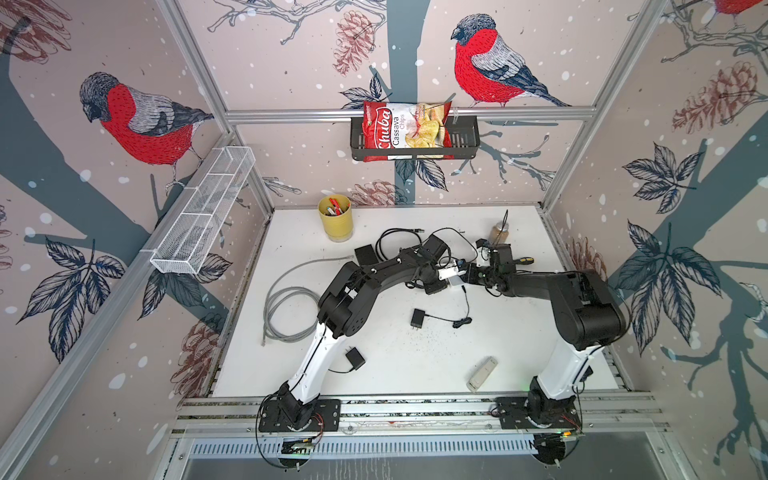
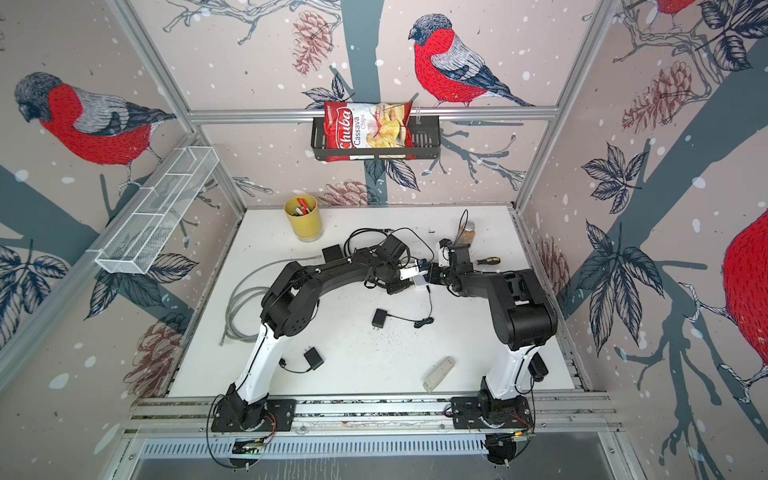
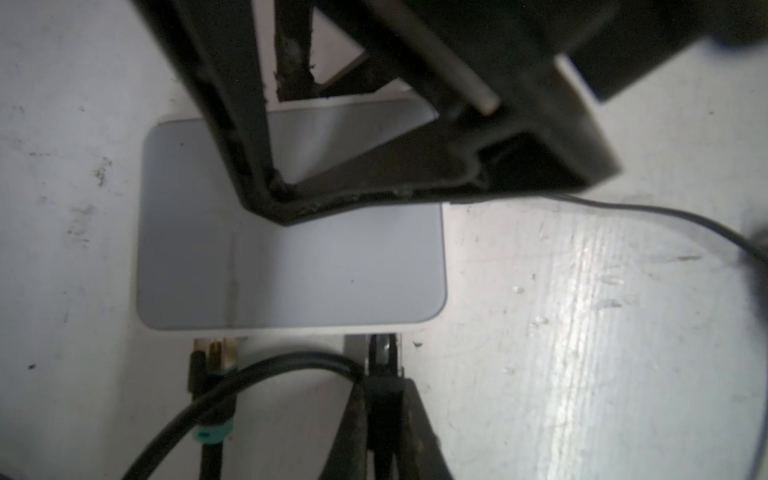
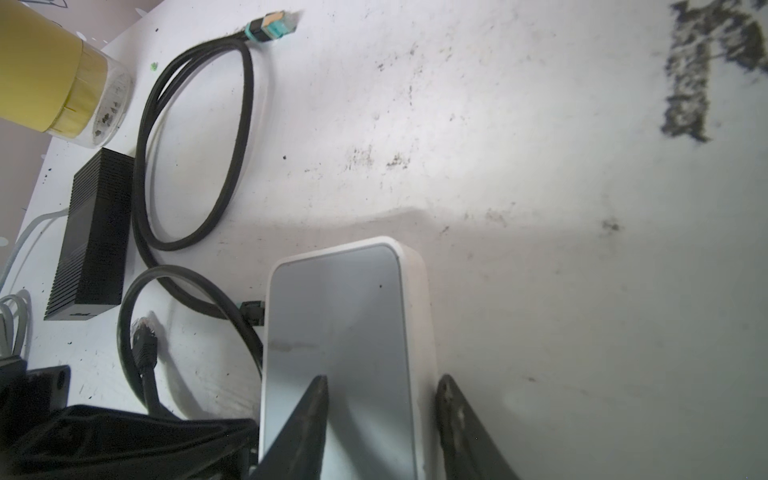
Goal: Insert the plug into the switch port
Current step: 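Push the RJ45 plug into the router port with left while right holds router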
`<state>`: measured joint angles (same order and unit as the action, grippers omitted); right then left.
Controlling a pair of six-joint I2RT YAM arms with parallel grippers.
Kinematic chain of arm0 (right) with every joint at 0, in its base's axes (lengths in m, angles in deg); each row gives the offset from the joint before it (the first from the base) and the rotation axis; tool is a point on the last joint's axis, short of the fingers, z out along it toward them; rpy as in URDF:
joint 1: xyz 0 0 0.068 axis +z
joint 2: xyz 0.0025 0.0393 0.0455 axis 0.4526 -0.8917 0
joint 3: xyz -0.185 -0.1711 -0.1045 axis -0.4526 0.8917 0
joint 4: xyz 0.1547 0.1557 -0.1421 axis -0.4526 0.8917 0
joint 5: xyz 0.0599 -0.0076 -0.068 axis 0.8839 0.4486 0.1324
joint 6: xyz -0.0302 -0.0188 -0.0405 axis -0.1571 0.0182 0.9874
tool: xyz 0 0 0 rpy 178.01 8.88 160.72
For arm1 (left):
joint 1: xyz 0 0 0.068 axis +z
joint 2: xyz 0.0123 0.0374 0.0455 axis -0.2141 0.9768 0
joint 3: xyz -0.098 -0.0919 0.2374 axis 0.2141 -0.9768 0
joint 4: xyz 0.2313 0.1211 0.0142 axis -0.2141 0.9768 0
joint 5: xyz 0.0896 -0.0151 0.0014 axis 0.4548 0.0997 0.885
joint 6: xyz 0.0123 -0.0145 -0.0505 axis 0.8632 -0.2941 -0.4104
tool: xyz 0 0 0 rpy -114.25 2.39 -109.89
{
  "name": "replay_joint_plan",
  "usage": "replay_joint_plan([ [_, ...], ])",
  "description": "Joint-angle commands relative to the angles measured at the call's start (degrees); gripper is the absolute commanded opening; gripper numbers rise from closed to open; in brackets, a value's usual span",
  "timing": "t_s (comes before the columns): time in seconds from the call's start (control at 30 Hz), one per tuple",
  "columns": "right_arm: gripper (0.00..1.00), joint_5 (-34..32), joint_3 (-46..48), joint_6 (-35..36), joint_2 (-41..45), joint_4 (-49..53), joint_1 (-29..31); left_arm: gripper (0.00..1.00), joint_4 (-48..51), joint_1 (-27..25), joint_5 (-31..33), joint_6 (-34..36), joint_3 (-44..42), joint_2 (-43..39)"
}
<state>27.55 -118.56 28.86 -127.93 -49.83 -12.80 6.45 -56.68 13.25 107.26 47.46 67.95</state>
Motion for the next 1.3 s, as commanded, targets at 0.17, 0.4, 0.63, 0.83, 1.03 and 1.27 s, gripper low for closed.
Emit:
replay_joint_plan([
  [0.17,0.39,15.0,3.0,-2.1,-0.7,9.9,2.8,0.00,-14.7,-1.2,-4.5,-2.8,4.4,3.3],
  [0.4,0.37,16.4,3.9,-3.7,-0.1,9.5,2.9,0.00,-17.6,-1.4,-5.8,-3.1,5.4,4.6],
  [0.63,0.35,18.0,4.5,-4.3,0.4,8.5,3.4,0.00,-18.0,-1.3,-6.4,-3.3,6.7,5.8],
  [0.83,0.37,12.0,4.0,-5.5,0.0,10.8,0.1,0.00,-16.2,-1.5,-4.7,-2.0,5.9,5.2],
  [1.03,0.46,5.8,2.4,-8.3,1.8,11.1,-2.8,0.06,-14.5,-1.5,0.3,0.1,2.1,2.8],
  [1.27,0.55,2.1,-1.0,-8.7,2.2,13.7,-3.2,0.25,-13.0,-1.1,8.0,0.0,-0.9,1.1],
])
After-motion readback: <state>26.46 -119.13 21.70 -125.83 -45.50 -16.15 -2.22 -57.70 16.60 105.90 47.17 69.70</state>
